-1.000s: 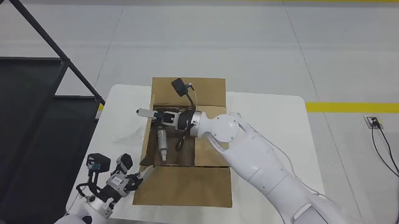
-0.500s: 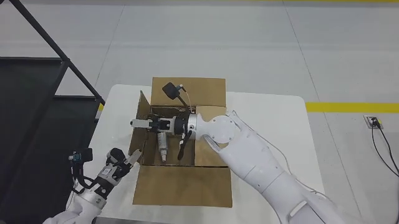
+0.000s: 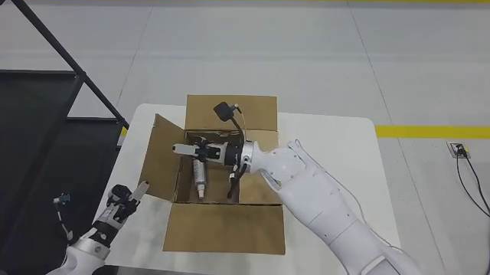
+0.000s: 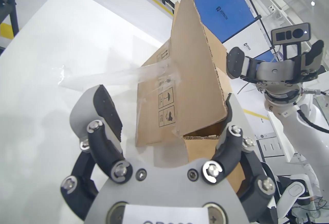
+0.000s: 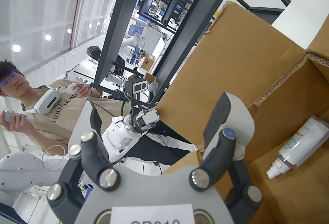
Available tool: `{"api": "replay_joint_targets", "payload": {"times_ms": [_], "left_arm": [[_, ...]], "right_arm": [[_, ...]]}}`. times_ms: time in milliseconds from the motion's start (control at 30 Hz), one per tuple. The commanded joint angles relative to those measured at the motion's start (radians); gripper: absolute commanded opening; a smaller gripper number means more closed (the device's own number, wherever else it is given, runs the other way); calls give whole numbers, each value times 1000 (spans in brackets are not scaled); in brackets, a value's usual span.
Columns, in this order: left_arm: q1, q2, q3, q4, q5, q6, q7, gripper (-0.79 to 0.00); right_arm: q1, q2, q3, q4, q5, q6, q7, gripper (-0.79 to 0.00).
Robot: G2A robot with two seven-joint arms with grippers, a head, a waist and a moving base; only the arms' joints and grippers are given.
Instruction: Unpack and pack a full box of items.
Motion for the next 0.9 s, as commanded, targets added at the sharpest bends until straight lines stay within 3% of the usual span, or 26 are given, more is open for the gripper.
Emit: {"api": "replay_joint_targets", "payload": {"times_ms": [0,433,867], "left_arm": [[-3,0,-2,16,3,7,0,0],[-43,-1,16,108,70,61,-15,0],[-50,-4,19,120,109,49,12,0]], "right_arm": [[-23,11,19,-37,-23,7,-3,0],[-187,73,142,-284,-127,77,18,0],[-227,89,160,-364,-195,112,34,0]]}}
